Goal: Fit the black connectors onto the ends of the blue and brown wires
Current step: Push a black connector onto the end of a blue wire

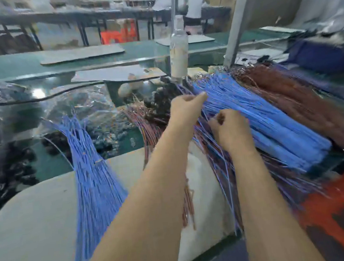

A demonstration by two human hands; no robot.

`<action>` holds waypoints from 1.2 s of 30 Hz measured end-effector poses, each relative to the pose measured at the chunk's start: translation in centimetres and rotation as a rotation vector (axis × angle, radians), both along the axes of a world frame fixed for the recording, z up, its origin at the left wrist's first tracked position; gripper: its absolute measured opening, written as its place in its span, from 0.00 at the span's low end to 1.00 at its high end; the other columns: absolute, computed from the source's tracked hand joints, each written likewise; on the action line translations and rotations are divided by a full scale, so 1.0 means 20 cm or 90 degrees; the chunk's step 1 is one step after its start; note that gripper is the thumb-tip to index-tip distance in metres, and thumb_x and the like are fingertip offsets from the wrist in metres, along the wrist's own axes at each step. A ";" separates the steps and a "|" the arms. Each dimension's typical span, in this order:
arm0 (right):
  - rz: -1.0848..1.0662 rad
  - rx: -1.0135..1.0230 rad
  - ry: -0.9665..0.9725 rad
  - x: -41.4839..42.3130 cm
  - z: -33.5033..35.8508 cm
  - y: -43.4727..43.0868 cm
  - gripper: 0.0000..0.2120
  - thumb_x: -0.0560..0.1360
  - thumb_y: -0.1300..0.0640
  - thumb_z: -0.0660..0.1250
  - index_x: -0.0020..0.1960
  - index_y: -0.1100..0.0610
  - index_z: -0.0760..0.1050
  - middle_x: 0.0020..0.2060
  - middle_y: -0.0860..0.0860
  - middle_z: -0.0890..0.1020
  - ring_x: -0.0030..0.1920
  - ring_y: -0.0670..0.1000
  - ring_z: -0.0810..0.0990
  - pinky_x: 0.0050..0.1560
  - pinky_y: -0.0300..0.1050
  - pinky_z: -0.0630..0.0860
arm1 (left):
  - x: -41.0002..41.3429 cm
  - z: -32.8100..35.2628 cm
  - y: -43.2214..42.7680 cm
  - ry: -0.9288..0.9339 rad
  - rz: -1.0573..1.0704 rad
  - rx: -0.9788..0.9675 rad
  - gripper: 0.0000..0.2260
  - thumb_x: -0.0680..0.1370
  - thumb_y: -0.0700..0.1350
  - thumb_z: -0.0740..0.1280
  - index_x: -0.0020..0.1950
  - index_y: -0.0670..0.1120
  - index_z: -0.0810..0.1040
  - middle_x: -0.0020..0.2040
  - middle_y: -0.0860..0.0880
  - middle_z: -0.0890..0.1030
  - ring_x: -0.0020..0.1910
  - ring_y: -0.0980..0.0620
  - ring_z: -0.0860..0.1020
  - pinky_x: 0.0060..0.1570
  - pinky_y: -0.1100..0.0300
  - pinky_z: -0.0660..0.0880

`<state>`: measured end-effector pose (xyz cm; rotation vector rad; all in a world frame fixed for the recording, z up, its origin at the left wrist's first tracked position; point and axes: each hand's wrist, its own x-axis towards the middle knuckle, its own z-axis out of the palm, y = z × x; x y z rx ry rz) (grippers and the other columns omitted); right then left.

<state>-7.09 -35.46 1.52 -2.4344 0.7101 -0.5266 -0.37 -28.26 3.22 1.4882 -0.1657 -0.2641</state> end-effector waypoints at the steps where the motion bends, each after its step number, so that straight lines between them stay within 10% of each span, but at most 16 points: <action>1: -0.015 -0.030 0.033 0.02 -0.07 -0.02 0.10 0.78 0.55 0.63 0.49 0.61 0.78 0.49 0.62 0.82 0.54 0.61 0.78 0.48 0.50 0.71 | -0.01 -0.07 -0.02 0.000 -0.004 0.026 0.10 0.77 0.42 0.68 0.48 0.34 0.80 0.40 0.38 0.79 0.42 0.49 0.75 0.46 0.53 0.74; 6: -0.065 -0.004 -0.011 0.06 -0.14 -0.03 0.12 0.77 0.56 0.64 0.59 0.56 0.74 0.55 0.58 0.80 0.59 0.59 0.75 0.54 0.49 0.69 | 0.02 -0.16 -0.06 -0.024 0.057 0.081 0.02 0.74 0.41 0.67 0.46 0.45 0.78 0.48 0.41 0.82 0.53 0.41 0.80 0.55 0.49 0.75; 14: 0.113 0.052 -0.189 0.09 0.09 0.26 0.07 0.74 0.56 0.69 0.51 0.56 0.78 0.46 0.53 0.82 0.49 0.54 0.79 0.46 0.43 0.72 | 0.05 0.01 0.23 -0.100 0.141 -0.054 0.06 0.76 0.39 0.65 0.43 0.49 0.76 0.39 0.49 0.79 0.38 0.53 0.77 0.42 0.58 0.76; 22: 0.434 0.014 0.219 0.24 -0.04 0.83 0.10 0.72 0.51 0.72 0.46 0.58 0.79 0.48 0.57 0.83 0.50 0.57 0.81 0.53 0.48 0.78 | 0.07 0.01 0.89 -0.114 0.348 -0.072 0.06 0.77 0.39 0.63 0.46 0.48 0.77 0.37 0.53 0.78 0.32 0.59 0.74 0.31 0.67 0.70; 36: 0.212 -0.046 0.083 0.40 -0.17 0.85 0.08 0.74 0.62 0.65 0.52 0.55 0.76 0.53 0.54 0.79 0.50 0.54 0.75 0.46 0.43 0.68 | 0.04 -0.29 1.36 0.068 0.491 -0.209 0.09 0.78 0.35 0.61 0.44 0.47 0.75 0.37 0.51 0.79 0.33 0.58 0.74 0.32 0.66 0.69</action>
